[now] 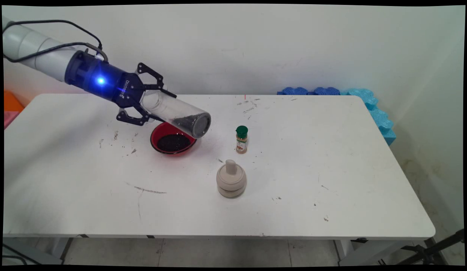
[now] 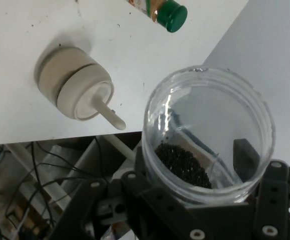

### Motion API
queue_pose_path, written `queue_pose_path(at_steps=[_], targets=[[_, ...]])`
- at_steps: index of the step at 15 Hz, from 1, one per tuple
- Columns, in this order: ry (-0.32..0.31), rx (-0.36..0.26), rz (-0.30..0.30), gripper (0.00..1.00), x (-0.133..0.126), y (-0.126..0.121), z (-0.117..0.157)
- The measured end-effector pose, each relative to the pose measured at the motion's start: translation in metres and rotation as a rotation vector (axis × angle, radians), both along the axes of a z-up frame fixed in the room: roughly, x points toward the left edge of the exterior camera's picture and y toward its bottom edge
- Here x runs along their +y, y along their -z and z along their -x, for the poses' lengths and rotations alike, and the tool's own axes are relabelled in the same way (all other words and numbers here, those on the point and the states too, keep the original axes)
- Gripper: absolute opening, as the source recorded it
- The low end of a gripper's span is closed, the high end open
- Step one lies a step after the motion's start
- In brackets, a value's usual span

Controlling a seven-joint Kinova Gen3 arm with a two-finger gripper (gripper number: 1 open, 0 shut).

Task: Pour the black seasoning powder in the red bowl

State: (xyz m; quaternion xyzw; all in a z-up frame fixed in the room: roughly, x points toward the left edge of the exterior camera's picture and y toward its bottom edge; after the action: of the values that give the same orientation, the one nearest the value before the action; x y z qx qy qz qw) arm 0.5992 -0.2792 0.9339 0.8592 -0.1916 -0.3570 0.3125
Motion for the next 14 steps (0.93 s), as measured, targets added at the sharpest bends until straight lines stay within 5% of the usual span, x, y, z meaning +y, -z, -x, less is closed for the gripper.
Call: queue_pose_path(at_steps=[14], targets=[[-0.153, 0.148, -0.149, 0.00, -0.009, 0.018, -0.011]])
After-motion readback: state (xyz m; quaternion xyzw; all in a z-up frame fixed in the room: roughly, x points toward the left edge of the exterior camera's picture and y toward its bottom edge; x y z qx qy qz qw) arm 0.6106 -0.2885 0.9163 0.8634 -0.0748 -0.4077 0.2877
